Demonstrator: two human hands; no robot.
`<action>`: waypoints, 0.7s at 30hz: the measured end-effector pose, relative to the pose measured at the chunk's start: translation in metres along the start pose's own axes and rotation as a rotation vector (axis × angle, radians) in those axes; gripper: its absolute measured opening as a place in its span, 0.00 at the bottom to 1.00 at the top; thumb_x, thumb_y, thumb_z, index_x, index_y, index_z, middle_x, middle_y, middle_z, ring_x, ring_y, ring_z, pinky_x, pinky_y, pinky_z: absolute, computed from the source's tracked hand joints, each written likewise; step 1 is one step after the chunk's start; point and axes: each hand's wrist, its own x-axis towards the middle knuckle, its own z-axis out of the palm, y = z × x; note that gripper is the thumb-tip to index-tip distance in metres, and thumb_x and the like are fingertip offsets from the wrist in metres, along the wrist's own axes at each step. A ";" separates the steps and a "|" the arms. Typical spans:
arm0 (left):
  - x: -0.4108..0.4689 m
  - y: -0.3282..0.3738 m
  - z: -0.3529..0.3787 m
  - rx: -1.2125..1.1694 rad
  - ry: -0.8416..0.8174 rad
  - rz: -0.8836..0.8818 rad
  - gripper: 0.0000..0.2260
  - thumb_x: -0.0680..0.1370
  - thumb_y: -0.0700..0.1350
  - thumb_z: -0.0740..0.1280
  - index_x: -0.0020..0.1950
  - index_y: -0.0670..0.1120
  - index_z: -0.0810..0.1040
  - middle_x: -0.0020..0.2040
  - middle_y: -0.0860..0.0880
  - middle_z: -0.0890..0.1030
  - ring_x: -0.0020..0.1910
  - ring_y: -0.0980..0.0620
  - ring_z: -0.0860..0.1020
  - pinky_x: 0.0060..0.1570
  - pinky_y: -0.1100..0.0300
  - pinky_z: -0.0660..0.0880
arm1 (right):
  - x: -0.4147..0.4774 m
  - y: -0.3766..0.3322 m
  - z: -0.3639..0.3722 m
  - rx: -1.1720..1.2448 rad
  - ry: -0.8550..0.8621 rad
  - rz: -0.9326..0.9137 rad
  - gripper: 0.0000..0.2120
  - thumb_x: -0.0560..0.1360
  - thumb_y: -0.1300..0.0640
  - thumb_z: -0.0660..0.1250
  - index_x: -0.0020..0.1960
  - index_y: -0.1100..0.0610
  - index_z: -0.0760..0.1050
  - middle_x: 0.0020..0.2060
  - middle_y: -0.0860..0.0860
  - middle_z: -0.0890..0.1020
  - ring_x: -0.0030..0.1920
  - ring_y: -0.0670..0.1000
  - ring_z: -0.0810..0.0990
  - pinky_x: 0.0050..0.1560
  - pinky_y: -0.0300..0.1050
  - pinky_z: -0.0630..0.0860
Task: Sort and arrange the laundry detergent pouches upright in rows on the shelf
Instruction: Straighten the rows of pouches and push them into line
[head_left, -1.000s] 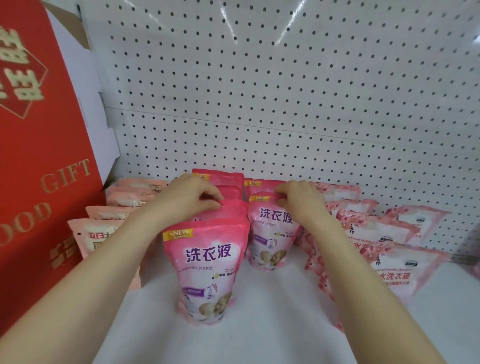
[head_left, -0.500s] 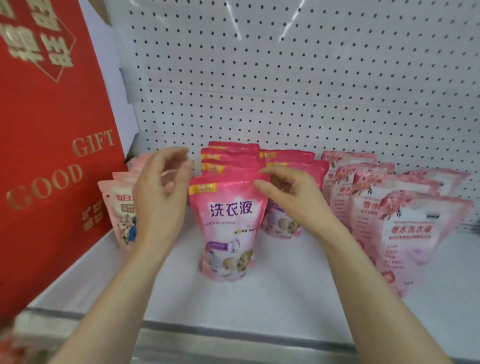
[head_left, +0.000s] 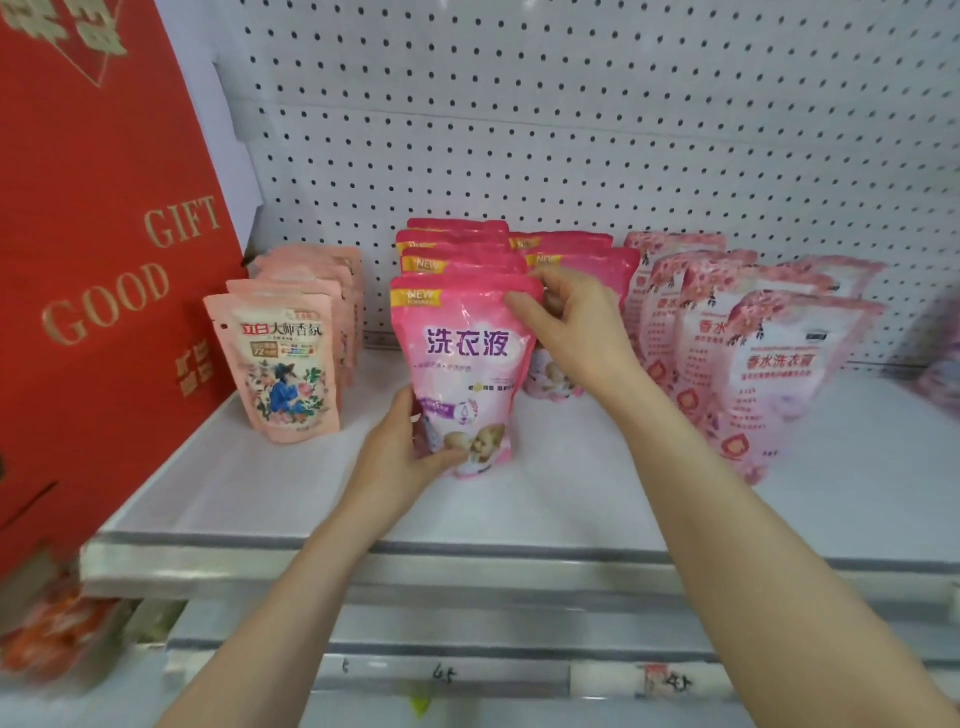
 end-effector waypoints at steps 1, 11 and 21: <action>-0.001 -0.001 0.000 0.001 0.005 -0.003 0.31 0.67 0.42 0.78 0.66 0.53 0.68 0.56 0.58 0.80 0.53 0.61 0.79 0.50 0.64 0.76 | -0.002 0.000 0.000 -0.024 -0.005 -0.003 0.11 0.77 0.50 0.67 0.46 0.59 0.78 0.29 0.53 0.77 0.27 0.44 0.69 0.31 0.45 0.70; -0.045 0.023 0.026 0.350 0.346 0.156 0.22 0.72 0.46 0.73 0.63 0.44 0.70 0.58 0.46 0.74 0.55 0.49 0.74 0.51 0.59 0.70 | -0.085 0.038 -0.055 -0.466 0.011 -0.209 0.08 0.80 0.51 0.64 0.54 0.53 0.79 0.43 0.49 0.85 0.41 0.54 0.83 0.40 0.51 0.78; -0.117 0.103 0.184 0.314 0.112 0.248 0.17 0.74 0.45 0.71 0.63 0.48 0.74 0.57 0.51 0.77 0.56 0.53 0.76 0.57 0.51 0.75 | -0.223 0.130 -0.210 -0.629 -0.031 -0.116 0.14 0.78 0.52 0.65 0.61 0.55 0.79 0.47 0.53 0.85 0.46 0.59 0.82 0.42 0.53 0.79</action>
